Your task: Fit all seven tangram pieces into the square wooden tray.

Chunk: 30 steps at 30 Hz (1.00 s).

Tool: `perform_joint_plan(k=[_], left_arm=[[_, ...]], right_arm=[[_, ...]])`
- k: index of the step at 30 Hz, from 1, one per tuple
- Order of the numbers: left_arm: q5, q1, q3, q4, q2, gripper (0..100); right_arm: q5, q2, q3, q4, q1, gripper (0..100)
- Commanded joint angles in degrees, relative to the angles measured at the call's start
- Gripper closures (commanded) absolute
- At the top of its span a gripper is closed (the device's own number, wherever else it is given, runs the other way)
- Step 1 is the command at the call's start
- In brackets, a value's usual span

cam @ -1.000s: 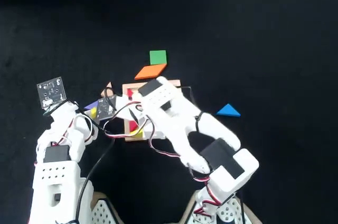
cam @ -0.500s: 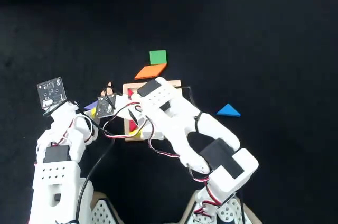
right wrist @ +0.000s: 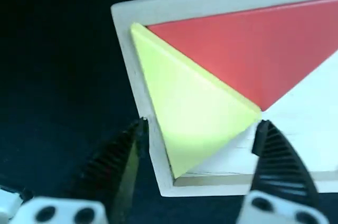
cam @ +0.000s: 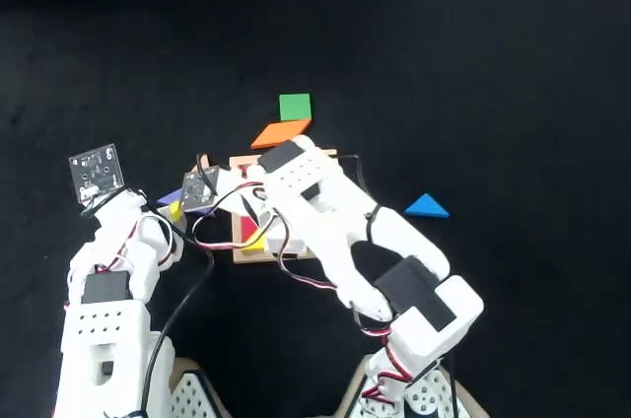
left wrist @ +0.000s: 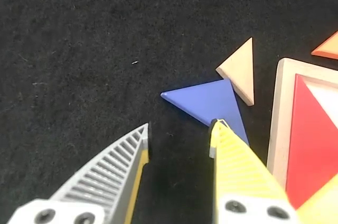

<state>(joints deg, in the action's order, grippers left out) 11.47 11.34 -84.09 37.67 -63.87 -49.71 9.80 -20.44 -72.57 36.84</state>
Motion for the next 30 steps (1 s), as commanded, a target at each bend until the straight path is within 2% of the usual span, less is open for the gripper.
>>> perform_joint_plan(k=[1,7,9,11,14,15,16,21,30], left_arm=[[0.26,-0.75,0.31,-1.23,-0.79,80],[0.26,-0.66,0.31,-1.23,-0.79,80],[0.26,-0.66,0.31,-1.23,-0.79,80],[0.26,-0.66,0.31,-1.23,-0.79,80],[0.26,-0.66,0.31,-1.23,-0.79,80],[0.26,-0.66,0.31,-1.23,-0.79,80],[0.26,-0.66,0.31,-1.23,-0.79,80],[0.26,-0.75,0.31,-1.23,-0.79,80],[0.26,-0.66,0.31,-1.23,-0.79,80]], right_arm=[[0.35,-0.48,2.51,-0.62,-1.14,67.1],[0.35,-0.48,4.70,-0.62,-1.41,67.4],[0.70,-0.48,6.64,-0.53,-1.41,70.9],[0.97,-0.48,8.92,-0.53,-1.41,78.2],[4.13,-0.13,13.05,-0.53,-2.99,97.9],[5.01,-0.04,14.29,-0.18,-4.48,98.9],[5.54,0.04,15.16,-0.09,-6.77,95.9],[5.89,2.51,13.58,6.59,-14.24,98.8],[5.89,8.57,12.44,8.97,-8.70,98.8]])
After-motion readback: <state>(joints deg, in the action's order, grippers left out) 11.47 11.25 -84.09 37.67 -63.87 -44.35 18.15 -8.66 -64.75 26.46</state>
